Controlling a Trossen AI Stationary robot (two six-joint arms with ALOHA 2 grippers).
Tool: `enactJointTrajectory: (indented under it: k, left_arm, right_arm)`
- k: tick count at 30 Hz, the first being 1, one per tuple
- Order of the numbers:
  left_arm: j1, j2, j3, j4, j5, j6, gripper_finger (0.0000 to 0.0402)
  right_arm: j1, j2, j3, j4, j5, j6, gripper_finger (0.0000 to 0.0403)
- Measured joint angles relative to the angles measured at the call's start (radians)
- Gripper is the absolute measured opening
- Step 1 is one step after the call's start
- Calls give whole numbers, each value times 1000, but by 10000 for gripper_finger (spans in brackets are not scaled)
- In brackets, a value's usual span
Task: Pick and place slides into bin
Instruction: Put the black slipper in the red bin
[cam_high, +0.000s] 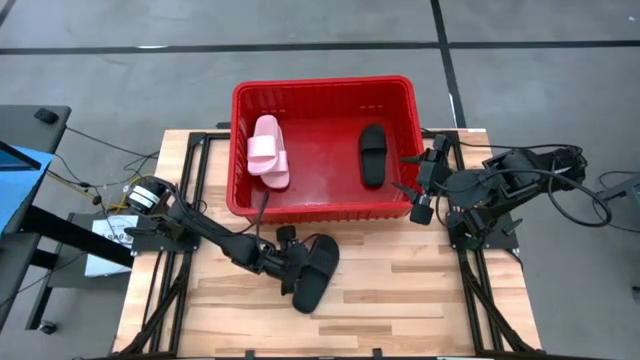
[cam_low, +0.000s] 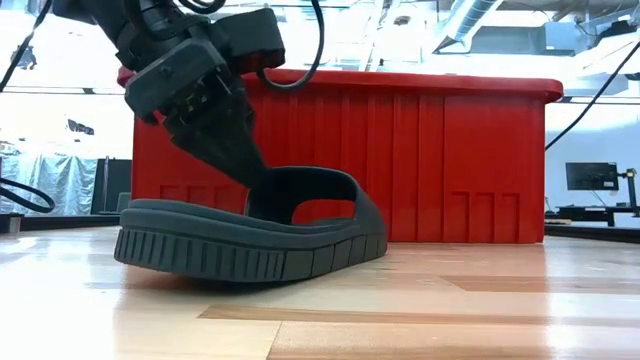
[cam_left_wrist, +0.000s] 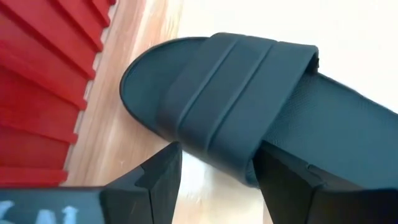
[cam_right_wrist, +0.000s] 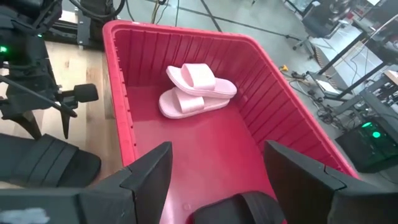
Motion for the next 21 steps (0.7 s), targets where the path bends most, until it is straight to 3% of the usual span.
enactJointTrajectory:
  k: [5, 11, 21]
  left_arm:
    - [0, 0, 0, -2, 3, -1, 158]
    - [1, -2, 0, -2, 54, -67, 22]
    - [0, -2, 2, 74, 131, -168, 3]
  right_arm:
    - [0, 0, 0, 0, 0, 0, 245]
    - [0, 0, 0, 0, 0, 0, 245]
    - [0, 0, 0, 0, 0, 0, 232]
